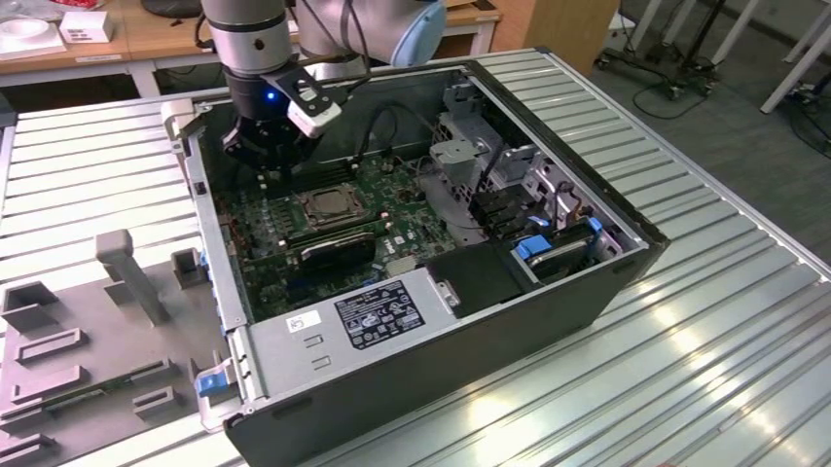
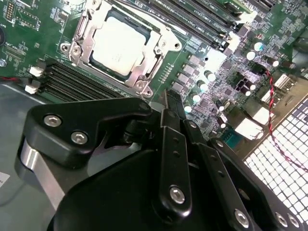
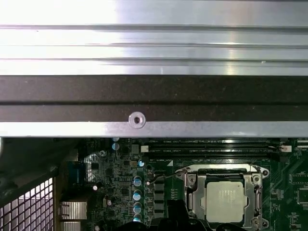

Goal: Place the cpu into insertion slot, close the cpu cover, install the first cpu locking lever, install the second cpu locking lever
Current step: 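Install the first cpu locking lever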

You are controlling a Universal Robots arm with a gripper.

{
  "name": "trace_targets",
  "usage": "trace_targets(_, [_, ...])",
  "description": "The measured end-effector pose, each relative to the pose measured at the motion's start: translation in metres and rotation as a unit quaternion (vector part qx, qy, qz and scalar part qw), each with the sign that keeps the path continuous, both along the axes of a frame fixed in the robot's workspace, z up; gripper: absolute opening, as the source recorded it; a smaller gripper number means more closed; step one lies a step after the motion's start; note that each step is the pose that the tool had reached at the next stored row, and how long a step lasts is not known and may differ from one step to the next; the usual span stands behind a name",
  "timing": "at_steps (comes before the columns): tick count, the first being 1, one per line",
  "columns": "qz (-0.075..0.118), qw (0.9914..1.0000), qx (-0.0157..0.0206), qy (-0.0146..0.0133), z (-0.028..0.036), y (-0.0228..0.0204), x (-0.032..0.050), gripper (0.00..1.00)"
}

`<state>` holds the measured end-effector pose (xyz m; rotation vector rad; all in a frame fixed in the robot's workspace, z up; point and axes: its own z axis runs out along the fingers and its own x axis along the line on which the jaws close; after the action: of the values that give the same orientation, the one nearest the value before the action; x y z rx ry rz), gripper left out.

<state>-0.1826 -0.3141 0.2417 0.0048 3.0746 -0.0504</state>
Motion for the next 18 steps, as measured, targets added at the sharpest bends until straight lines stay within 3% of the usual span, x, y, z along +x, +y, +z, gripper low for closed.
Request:
trace_targets(2, [0.0, 0.99991, 0.0135, -0.0016, 0.0, 0.0, 0.0001, 0.11])
trace_targets(3, [0.0, 0.99983, 0.0181, -0.002, -0.0001, 0.0, 0.0001, 0.11])
trace_targets(4, [0.0, 0.99981, 0.0196, -0.002, -0.0001, 0.0001, 0.0001, 0.11])
trace_targets(8, [0.0, 0.9998, 0.0197, -0.002, -0.0004, 0.0001, -0.0032, 0.11])
trace_targets(18, [0.0, 0.99982, 0.0189, -0.002, -0.0049, 0.0015, -0.0248, 0.11])
